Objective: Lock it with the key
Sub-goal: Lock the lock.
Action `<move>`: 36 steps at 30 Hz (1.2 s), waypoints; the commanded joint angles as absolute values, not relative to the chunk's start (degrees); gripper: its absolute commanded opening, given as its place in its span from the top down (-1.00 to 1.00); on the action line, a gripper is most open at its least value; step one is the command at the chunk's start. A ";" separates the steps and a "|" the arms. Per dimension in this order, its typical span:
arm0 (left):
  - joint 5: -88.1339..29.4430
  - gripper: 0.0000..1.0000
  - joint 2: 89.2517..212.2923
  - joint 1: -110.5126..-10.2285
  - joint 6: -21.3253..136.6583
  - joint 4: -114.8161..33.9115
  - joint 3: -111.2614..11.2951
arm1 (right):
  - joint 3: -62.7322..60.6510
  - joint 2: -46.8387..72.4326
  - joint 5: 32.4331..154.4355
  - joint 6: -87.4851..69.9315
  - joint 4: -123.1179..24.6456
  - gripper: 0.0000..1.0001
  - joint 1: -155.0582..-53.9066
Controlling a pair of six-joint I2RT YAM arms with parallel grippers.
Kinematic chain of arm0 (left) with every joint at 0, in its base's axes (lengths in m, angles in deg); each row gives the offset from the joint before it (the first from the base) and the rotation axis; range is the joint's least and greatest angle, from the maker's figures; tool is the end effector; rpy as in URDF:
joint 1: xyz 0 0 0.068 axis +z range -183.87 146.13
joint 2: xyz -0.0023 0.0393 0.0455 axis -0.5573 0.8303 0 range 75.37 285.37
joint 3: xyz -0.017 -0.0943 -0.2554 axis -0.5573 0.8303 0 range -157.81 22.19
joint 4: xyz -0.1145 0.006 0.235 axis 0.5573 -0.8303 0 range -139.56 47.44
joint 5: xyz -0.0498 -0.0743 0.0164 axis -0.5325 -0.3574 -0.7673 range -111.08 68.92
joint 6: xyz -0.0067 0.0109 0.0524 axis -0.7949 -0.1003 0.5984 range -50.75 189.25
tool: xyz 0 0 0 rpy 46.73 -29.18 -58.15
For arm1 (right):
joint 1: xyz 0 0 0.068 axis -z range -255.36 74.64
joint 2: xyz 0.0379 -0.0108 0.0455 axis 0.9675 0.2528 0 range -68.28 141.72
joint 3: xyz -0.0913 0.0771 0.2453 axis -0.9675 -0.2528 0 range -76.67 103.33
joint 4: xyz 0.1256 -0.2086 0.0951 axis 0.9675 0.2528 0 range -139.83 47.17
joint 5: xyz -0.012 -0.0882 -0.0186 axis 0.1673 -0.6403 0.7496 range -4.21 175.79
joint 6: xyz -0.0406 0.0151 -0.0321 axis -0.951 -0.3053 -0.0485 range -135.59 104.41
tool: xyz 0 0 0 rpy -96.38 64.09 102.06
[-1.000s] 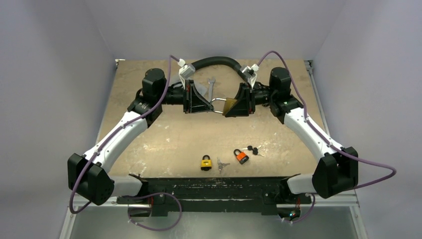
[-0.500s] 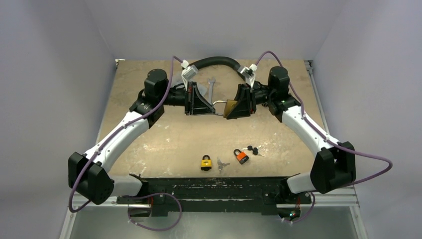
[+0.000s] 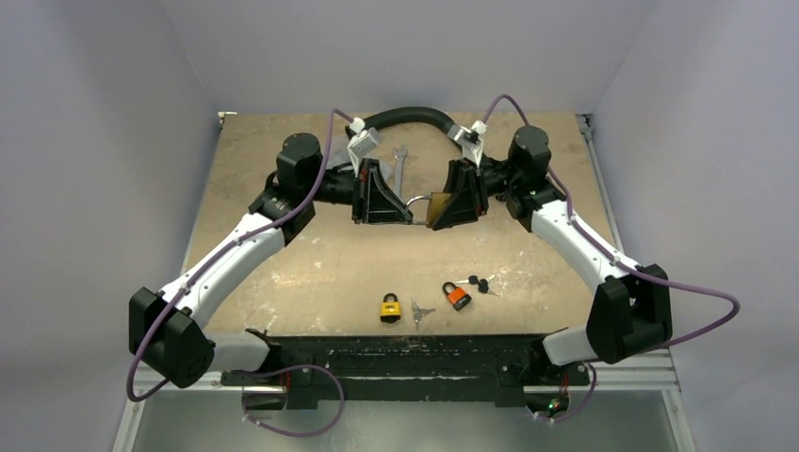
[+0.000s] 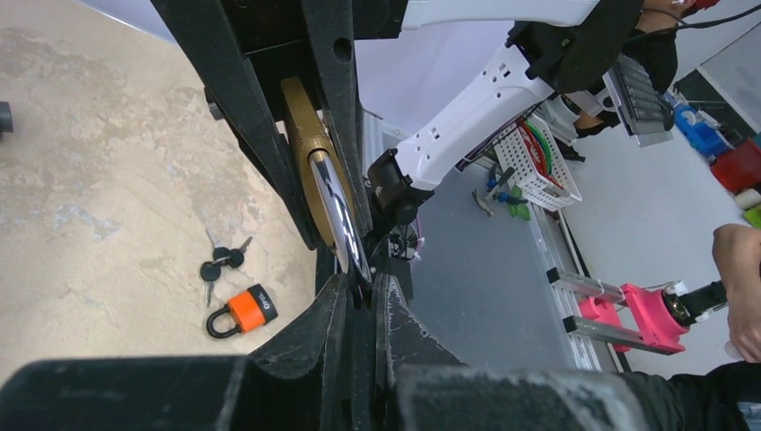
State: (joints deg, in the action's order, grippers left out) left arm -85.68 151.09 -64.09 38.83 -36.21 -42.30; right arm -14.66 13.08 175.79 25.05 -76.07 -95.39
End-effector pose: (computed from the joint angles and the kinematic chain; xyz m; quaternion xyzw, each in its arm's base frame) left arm 0.2394 -0.1767 0.3728 0.3603 0.6233 -0.6283 0.2948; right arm 0.2743 0.1378 0.3589 -0.4367 0.5561 0.6721 0.2198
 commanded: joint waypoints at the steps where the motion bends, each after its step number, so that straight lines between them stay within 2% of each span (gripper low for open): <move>1: -76.63 1.00 154.59 -67.32 42.41 -38.32 -41.54 | -7.74 9.65 159.61 5.68 -62.20 1.00 -104.54; 3: -76.54 1.00 153.42 -65.78 42.90 -38.62 -41.98 | -6.61 9.16 157.35 0.02 -53.71 1.00 -104.46; 6: -76.53 1.00 152.43 -64.10 43.57 -39.08 -42.94 | -7.72 7.99 155.45 -0.30 -53.61 1.00 -104.36; 8: -76.50 0.93 152.14 -63.26 43.54 -38.95 -43.60 | -7.90 7.94 154.93 -0.22 -53.66 1.00 -104.27; 9: -76.57 0.84 152.18 -62.92 43.39 -38.96 -43.98 | -7.98 7.93 154.40 -0.21 -53.98 1.00 -104.19; 11: -76.72 0.48 152.26 -62.62 42.52 -38.35 -44.42 | -8.12 7.92 153.65 -0.17 -54.50 1.00 -104.03; 13: -76.50 0.27 152.40 -62.53 41.41 -37.32 -44.56 | -8.05 8.27 153.39 1.18 -56.40 1.00 -103.86; 16: -75.71 0.14 152.54 -62.52 40.34 -36.11 -44.54 | -6.81 9.60 153.75 3.29 -58.23 1.00 -103.67; 22: -78.03 0.19 152.17 -60.82 35.95 -29.49 -44.77 | -6.23 9.72 154.51 4.72 -59.35 1.00 -103.26; 25: -80.14 0.22 151.56 -59.26 33.44 -25.38 -43.93 | -8.81 8.35 155.10 9.55 -64.86 1.00 -101.42; 29: -81.80 0.13 150.43 -58.04 34.96 -27.09 -43.79 | -12.62 6.65 156.87 20.07 -77.58 1.00 -97.38; 36: -79.86 -0.01 149.84 -56.91 31.57 -24.62 -42.97 | -14.85 5.71 156.96 22.14 -80.88 1.00 -96.87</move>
State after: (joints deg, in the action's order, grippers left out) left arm -80.28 151.64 -57.60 35.07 -29.69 -42.94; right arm -14.83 8.82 155.77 18.14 -71.55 -96.35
